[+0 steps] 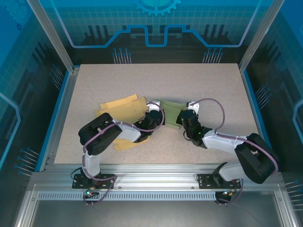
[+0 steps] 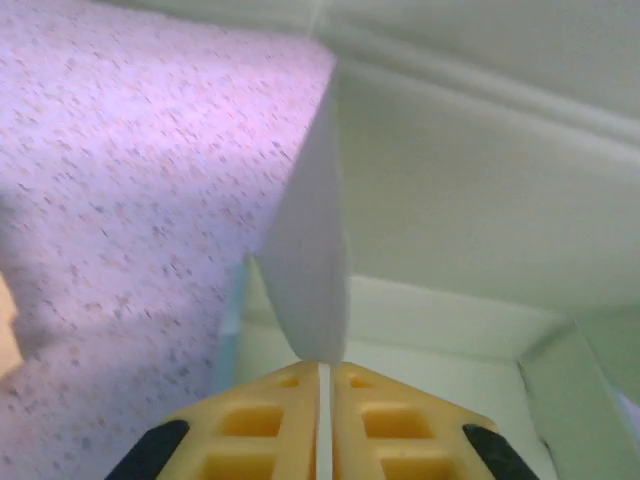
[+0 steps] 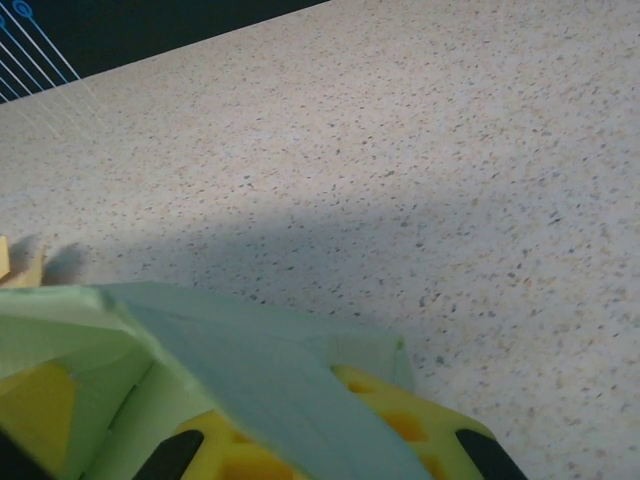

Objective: Fold the paper box

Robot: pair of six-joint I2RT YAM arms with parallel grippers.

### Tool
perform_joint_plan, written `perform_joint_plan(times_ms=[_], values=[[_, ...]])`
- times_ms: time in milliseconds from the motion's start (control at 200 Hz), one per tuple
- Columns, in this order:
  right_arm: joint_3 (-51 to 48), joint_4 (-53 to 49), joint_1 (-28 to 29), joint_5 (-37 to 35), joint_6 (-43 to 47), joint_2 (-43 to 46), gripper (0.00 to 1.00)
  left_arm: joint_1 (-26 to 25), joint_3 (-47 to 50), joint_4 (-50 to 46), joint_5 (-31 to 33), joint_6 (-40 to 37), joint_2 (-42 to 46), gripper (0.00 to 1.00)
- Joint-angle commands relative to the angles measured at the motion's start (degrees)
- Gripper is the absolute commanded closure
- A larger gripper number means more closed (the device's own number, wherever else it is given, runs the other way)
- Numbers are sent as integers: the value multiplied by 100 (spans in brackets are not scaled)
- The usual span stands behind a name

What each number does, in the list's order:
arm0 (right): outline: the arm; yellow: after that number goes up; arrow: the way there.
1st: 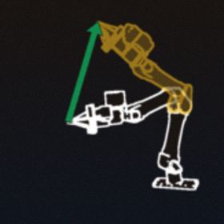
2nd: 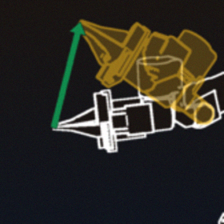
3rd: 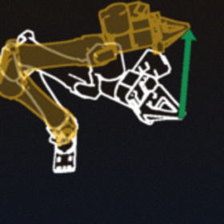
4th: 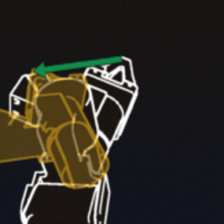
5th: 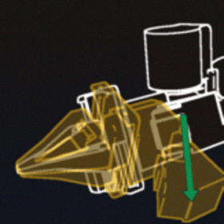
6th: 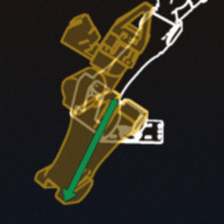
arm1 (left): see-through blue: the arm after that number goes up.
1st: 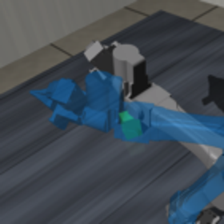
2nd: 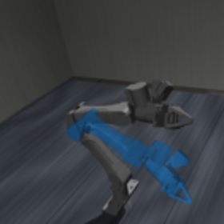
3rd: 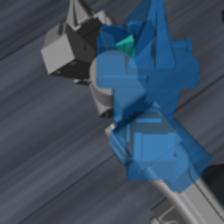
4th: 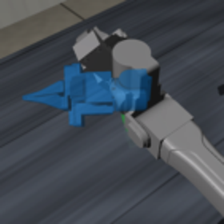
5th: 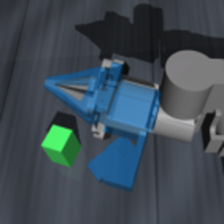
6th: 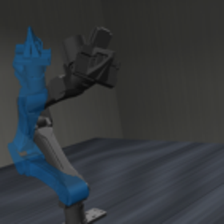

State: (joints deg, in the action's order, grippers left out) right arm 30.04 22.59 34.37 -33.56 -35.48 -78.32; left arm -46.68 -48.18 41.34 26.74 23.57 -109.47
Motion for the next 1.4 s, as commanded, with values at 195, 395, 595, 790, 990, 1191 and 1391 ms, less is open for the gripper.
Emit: perform_joint_plan(times_ms=[195, 395, 595, 790, 990, 1191, 1391], values=[[94, -2, -594, 932, 871, 293, 90, -59, 344, -815, -751, -172, 1326, 48], [187, -414, -713, 990, 1126, 580, 85, 67, 415, -1619, -703, -384, 2180, 41], [316, -854, -737, 1027, 1205, 714, 80, 104, 325, -2290, -653, -981, 2597, 32], [547, -1516, -731, 1028, 1103, 917, 63, 713, -304, -3407, -1473, -1847, 2543, 26], [1187, -3045, -739, 1153, 874, 1415, 39, 1640, -1269, -4736, -3241, -2968, 2243, 28], [2003, -4897, -756, 1375, 661, 1653, 33, 2163, -1938, -5107, -4180, -3549, 1582, 31], [2446, -5899, -709, 1714, 443, 1706, 33, 2218, -2352, -5203, -4877, -3696, 1136, 34]])
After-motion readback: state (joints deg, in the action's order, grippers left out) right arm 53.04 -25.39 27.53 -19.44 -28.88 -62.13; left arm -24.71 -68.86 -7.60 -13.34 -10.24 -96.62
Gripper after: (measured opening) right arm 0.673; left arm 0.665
